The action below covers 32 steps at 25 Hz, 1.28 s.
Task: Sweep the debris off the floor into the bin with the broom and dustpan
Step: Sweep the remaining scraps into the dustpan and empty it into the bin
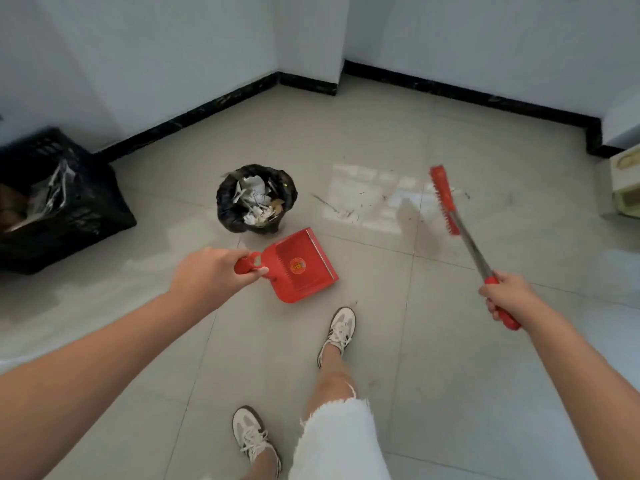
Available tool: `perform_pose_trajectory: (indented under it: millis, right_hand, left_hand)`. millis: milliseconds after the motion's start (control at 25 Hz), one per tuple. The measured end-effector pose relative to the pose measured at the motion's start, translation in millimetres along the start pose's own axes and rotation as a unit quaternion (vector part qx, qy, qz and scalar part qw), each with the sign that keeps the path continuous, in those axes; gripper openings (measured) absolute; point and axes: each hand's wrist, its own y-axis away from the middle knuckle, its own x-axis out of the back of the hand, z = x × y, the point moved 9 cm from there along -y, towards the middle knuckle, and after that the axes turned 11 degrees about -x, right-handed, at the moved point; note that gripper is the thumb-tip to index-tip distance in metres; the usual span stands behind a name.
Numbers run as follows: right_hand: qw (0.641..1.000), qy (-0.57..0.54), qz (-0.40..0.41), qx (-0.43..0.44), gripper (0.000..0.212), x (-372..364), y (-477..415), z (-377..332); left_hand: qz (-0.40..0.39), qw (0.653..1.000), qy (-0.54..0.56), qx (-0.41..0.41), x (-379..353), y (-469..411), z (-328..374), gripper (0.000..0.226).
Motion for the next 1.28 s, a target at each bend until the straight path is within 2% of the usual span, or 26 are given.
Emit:
perform_pose_trajectory:
  millis: [80,160,240,360,440,520,640,720,800,960,1040,1160,1280]
  right_hand:
    - [1.0,0.005,0.012,-0.012,0.036,24.9,-50.5,-24.2]
    - [0.997,0.055,0.018,-0.047,0.017,47.4,-114.7,-50.7]
    - [0.994,0.095,0.0,-0.06,0.016,27.9,-127.5,-61.9]
    - [0.996,0.07,-0.02,-0.05,0.013,-4.3,-148.1,-95.9]
    - [0.995,0.09,-0.007,-0.03,0.015,-35.4,-126.0,-106.5]
    - [0.99,0.136,-0.047,-0.005,0.015,-76.7,-87.5,-94.7]
    - [0.962,0.253,-0.087,0.057,0.05,-130.7,-21.6,-62.8]
    - [0.944,0.295,-0.131,0.074,0.053,-152.1,33.0,-45.5]
    - [0.944,0.263,-0.198,0.037,0.042,-162.6,85.8,-22.9]
    - [0.942,0.199,-0.27,-0.023,0.054,-134.8,150.2,-1.1]
    - [0.949,0.116,-0.292,-0.037,0.057,-100.2,174.9,-5.3]
    - [0.955,-0.006,-0.293,-0.049,0.066,-54.1,208.5,-3.8]
    - [0.963,-0.071,-0.256,-0.042,0.071,-29.0,222.9,7.3]
  left_hand:
    - [-0.011,1.0,-0.023,-0.008,-2.4,-45.0,25.9,0.035]
    - [0.001,0.999,-0.034,-0.019,-16.9,-105.7,54.6,0.033]
    - [0.026,0.997,-0.051,-0.056,-15.5,-104.0,62.9,0.037]
    - [0.028,0.992,-0.076,-0.095,-33.7,-125.0,75.3,0.043]
    - [0.01,0.993,-0.076,-0.09,-36.2,-125.7,73.5,0.043]
    - [0.014,0.992,-0.073,-0.101,-35.7,-123.3,73.1,0.044]
    - [0.002,0.993,-0.068,-0.098,-39.0,-120.2,69.4,0.049]
    - [0.006,0.994,-0.058,-0.097,-38.5,-124.3,64.4,0.055]
    - [0.005,0.995,-0.051,-0.082,-33.2,-123.9,55.5,0.055]
    - [-0.03,0.997,-0.041,-0.062,-26.0,-115.7,40.4,0.043]
    - [-0.048,0.997,-0.029,-0.062,-24.2,-110.5,35.7,0.042]
    - [-0.054,0.997,0.012,-0.06,-21.3,-105.8,32.2,0.04]
    - [-0.034,0.997,0.03,-0.06,-8.1,-111.3,40.2,0.04]
